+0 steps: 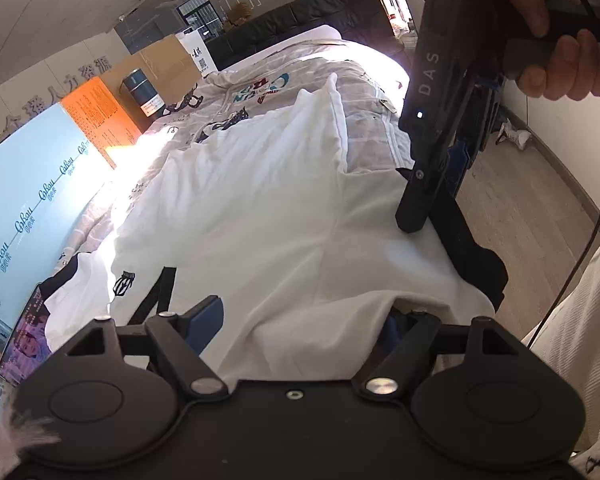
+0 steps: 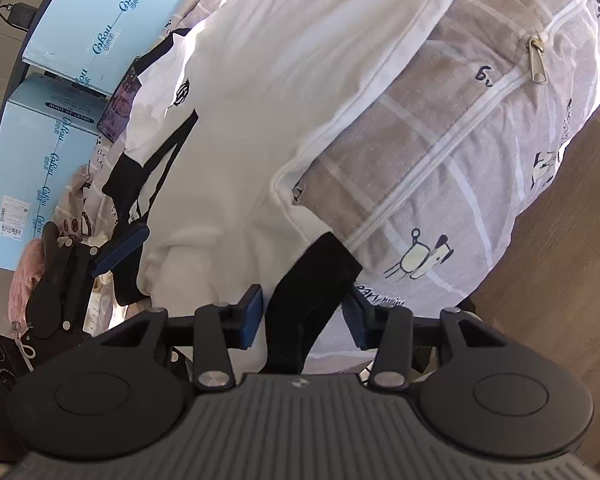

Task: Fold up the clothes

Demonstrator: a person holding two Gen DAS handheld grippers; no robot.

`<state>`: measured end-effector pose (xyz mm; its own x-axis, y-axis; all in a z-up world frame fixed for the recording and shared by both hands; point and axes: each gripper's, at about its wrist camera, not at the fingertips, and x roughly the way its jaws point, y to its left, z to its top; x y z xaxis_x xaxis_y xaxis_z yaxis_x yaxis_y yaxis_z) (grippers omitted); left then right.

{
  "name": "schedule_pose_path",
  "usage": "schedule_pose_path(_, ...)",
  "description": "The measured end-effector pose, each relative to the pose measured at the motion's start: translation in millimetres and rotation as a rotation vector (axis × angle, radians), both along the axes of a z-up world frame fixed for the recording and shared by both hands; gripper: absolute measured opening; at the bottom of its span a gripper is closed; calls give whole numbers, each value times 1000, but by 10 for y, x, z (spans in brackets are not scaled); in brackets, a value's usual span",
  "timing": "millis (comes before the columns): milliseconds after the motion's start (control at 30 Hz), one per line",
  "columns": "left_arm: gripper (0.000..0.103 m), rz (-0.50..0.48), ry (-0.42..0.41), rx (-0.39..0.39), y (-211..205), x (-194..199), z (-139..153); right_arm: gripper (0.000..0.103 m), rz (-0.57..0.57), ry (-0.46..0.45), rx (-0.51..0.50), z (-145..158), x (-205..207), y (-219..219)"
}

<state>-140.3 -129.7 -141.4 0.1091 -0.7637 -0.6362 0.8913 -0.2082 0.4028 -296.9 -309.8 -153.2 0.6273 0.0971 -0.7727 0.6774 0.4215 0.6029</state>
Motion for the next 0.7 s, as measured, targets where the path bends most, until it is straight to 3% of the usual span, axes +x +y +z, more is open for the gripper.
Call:
schedule_pose_path(133,77,39,44,36,62,124,11,24,7,-9,11,34,-16,-18)
schedule_pose_path(200,77,65,73,50,145,192,59,25,22,-11,2,57,-29,-32)
schedule_pose_path(267,77,87,102,61,231,254,113,28,60,7,-50,132,-17,-36)
schedule_pose_path(333,77,88,155,47,302,299,213,55,112,47,-129,214,10,-33)
schedule_pose_path(367,77,92,183,35,319,326,262,59,137,67,-166,233,28,-35)
schedule_pose_path(433,77,116,226,2,309,384,341,58,167,88,-204,242,55,-57)
schedule_pose_path(567,77,175,297,-91,184,451,455,58,116,53,-182,183,75,-139)
schedule_pose_path(700,79,210,231,-57,58,408,339,58,123,70,-164,122,111,-119)
